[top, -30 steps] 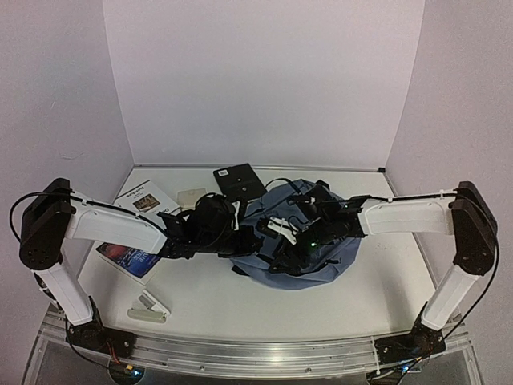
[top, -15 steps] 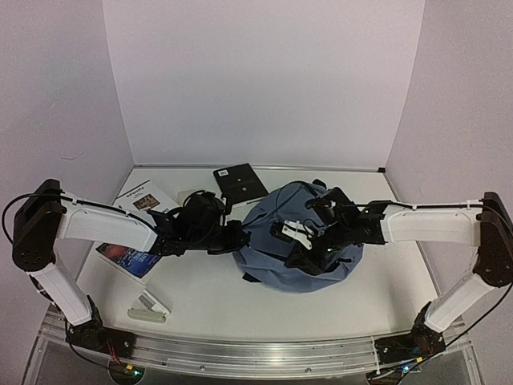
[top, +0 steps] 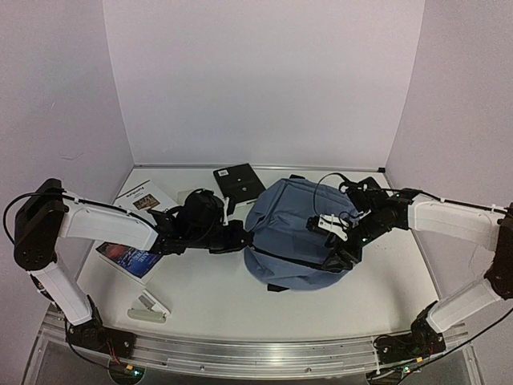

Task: Pack the student bag
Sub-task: Unzip the student bag at the center of the board.

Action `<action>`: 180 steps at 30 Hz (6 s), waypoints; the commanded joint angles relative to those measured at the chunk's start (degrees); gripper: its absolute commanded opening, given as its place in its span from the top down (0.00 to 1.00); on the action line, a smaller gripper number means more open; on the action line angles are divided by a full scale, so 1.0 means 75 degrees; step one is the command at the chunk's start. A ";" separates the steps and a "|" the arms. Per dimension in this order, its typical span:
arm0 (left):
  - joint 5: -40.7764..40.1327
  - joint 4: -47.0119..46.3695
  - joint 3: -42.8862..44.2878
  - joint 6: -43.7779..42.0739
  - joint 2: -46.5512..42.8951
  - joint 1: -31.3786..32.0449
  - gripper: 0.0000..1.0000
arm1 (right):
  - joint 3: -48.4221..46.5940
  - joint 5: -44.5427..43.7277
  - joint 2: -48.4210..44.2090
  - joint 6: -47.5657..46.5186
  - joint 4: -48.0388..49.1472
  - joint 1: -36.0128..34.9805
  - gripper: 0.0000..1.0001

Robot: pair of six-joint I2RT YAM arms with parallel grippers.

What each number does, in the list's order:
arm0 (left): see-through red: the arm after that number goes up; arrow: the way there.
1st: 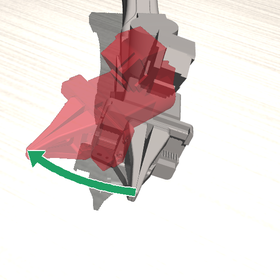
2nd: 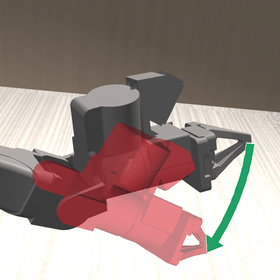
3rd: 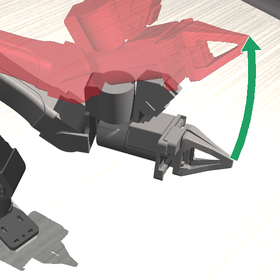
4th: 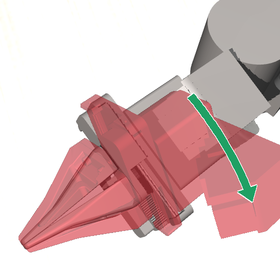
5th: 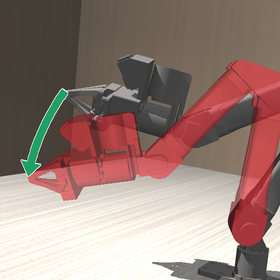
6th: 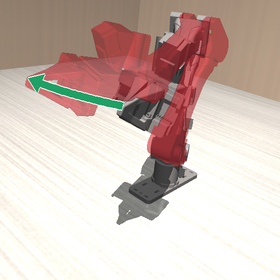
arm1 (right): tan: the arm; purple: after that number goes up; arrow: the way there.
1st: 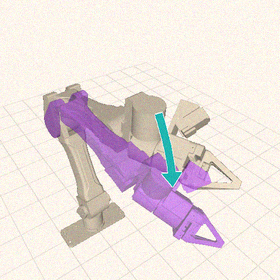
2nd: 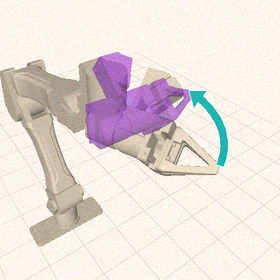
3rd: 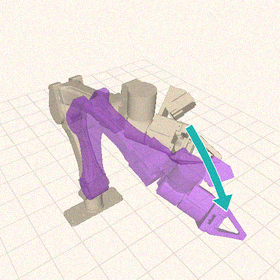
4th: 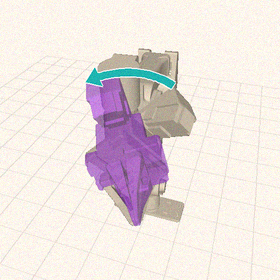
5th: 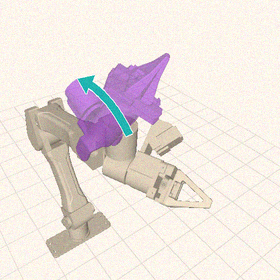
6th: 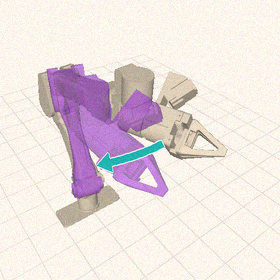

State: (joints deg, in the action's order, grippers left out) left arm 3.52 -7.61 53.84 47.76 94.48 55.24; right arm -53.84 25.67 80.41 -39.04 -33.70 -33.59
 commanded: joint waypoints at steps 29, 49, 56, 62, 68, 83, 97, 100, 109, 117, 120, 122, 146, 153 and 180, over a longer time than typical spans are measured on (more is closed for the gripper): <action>0.0166 -0.0522 0.0448 0.0424 0.0394 0.0033 1.00 | -0.1025 0.0288 0.1552 0.3267 0.2741 -0.2007 1.00; 0.0283 0.0419 0.2064 -0.0269 0.2111 -0.1192 1.00 | -0.0051 0.1103 0.0542 0.1316 0.0450 -0.2023 1.00; 0.0601 0.0670 0.3050 -0.0768 0.2807 -0.1527 1.00 | 0.0117 0.1295 0.0530 0.1226 0.0265 -0.2114 1.00; 0.0871 0.0803 0.3737 -0.1003 0.3364 -0.1741 1.00 | 0.0380 0.1325 0.0471 0.1027 0.0064 -0.2201 1.00; 0.1098 0.0793 0.4202 -0.1052 0.3785 -0.2005 1.00 | 0.0550 0.1308 0.0490 0.0835 -0.0060 -0.2406 1.00; 0.1938 0.2258 0.6136 -0.1779 0.4240 -0.2305 0.90 | -0.1884 0.0620 0.2254 0.2773 0.1154 -0.2577 1.00; 0.1878 0.1521 0.1907 -0.0953 0.0642 -0.2216 0.23 | -0.2343 0.0810 0.1787 0.3292 0.0601 -0.1007 0.34; 0.1725 0.1275 0.1298 -0.0943 0.0427 -0.1511 0.22 | -0.1758 0.1079 0.1479 0.2983 0.0245 -0.1011 0.29; 0.1412 0.0495 0.0654 -0.0556 0.0855 -0.0009 0.22 | -0.1058 0.0806 0.1835 0.2023 -0.0208 -0.1151 0.34; 0.1649 -0.0741 0.0140 0.0273 0.1568 0.0169 0.45 | -0.0921 0.0774 0.2369 0.1913 -0.0204 -0.1709 0.34; 0.1583 -0.0914 -0.0075 0.0449 0.1702 0.0165 0.62 | -0.0915 0.0771 0.2420 0.1994 -0.0204 -0.1720 0.33; 0.1560 -0.1102 -0.0288 0.0559 0.1700 0.0163 0.69 | -0.0897 0.0763 0.2337 0.2051 -0.0194 -0.1720 0.32; 0.1133 -0.2344 -0.1743 0.0587 0.1181 0.0217 0.28 | -0.1899 -0.0779 0.2102 0.2913 0.0169 -0.1952 1.00; 0.0950 -0.2219 -0.1451 0.0527 0.1252 0.0333 0.25 | -0.2605 -0.0140 0.2070 0.3682 0.0172 -0.1016 1.00; -0.0201 0.1191 0.0177 -0.0059 0.1662 0.0003 0.99 | -0.2593 0.1768 0.0777 0.5822 0.0583 0.2087 1.00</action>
State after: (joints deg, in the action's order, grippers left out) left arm 5.93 -9.13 51.62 49.75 106.21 57.97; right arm -76.11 35.15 93.12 1.62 -32.90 -19.02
